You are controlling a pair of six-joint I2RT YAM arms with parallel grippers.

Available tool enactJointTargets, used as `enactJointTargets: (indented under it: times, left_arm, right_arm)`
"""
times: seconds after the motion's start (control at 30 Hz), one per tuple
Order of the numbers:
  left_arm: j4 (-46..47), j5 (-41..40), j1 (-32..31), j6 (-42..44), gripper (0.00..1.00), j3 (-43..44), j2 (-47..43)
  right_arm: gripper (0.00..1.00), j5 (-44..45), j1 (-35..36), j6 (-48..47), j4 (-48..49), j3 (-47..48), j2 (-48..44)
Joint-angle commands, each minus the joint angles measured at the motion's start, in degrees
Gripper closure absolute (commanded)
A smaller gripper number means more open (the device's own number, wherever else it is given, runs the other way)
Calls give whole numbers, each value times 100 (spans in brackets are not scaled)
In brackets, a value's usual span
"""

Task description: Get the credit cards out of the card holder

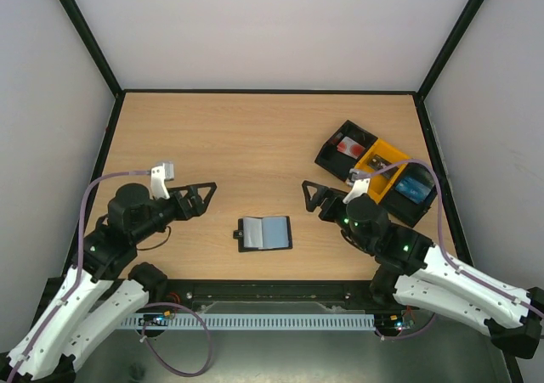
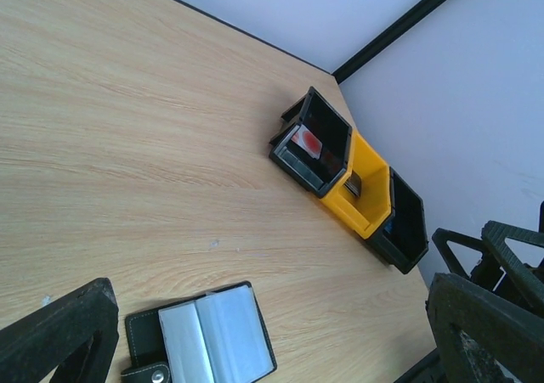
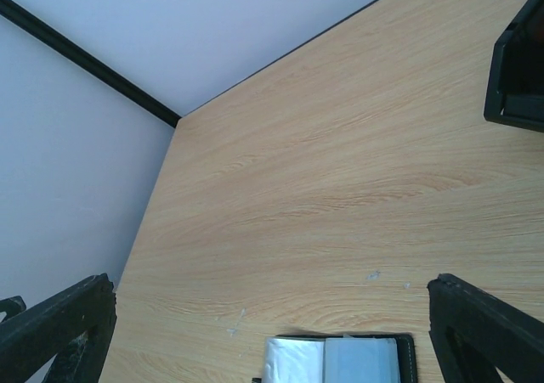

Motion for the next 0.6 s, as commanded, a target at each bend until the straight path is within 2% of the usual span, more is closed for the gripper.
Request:
enactJointTargets:
  times: [0.0, 0.37, 0.57]
  left_arm:
    - [-77, -15, 28, 64, 0, -51, -91]
    - [-80, -102, 29, 141, 0, -116, -72]
    - [-13, -186, 28, 163, 0, -206, -95]
  right_arm:
    - [2, 99, 30, -124, -270, 252, -126]
    - [2, 307, 32, -56, -94, -180, -719]
    - [2, 322, 31, -45, -90, -238, -752]
